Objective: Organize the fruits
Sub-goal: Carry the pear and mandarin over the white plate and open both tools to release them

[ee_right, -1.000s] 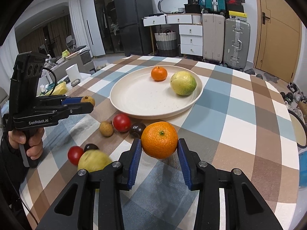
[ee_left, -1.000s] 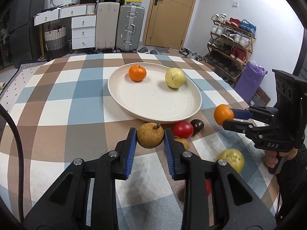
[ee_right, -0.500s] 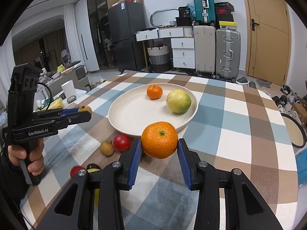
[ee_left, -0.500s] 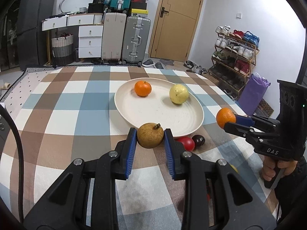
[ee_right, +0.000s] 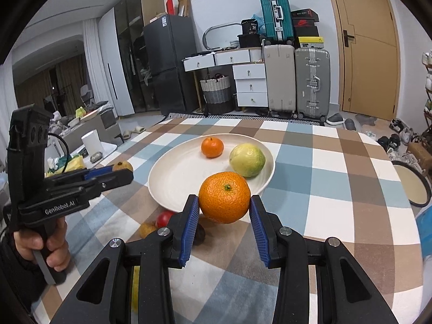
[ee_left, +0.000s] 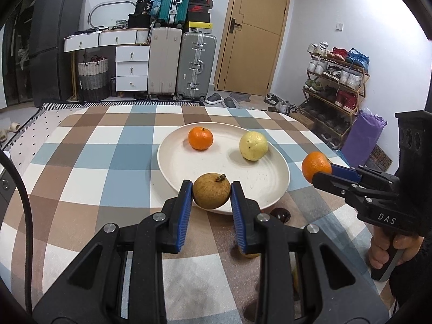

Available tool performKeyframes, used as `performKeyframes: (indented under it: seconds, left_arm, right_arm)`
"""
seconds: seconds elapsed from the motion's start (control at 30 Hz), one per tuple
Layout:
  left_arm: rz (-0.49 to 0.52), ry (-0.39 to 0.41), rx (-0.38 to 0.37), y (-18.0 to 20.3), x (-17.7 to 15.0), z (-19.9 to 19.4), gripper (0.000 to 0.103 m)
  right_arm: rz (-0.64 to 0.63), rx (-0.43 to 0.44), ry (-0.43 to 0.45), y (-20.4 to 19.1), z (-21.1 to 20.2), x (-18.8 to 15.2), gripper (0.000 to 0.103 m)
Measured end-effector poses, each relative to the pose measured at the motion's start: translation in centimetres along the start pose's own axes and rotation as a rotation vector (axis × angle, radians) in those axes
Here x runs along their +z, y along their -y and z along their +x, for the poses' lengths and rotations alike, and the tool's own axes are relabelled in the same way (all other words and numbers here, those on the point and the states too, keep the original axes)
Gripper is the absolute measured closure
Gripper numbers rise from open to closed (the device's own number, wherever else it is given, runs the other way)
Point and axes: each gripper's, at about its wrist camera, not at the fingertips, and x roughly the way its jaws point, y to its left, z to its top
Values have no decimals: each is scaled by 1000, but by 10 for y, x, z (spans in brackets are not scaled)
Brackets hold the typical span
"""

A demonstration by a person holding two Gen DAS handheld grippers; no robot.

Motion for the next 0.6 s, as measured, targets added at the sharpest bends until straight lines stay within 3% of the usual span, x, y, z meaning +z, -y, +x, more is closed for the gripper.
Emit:
performKeyframes:
  seconds: [0.6]
  left_arm:
    - [20, 28, 31, 5, 20, 30, 77]
  right_arm:
    - [25, -13, -18, 6, 21, 19, 64]
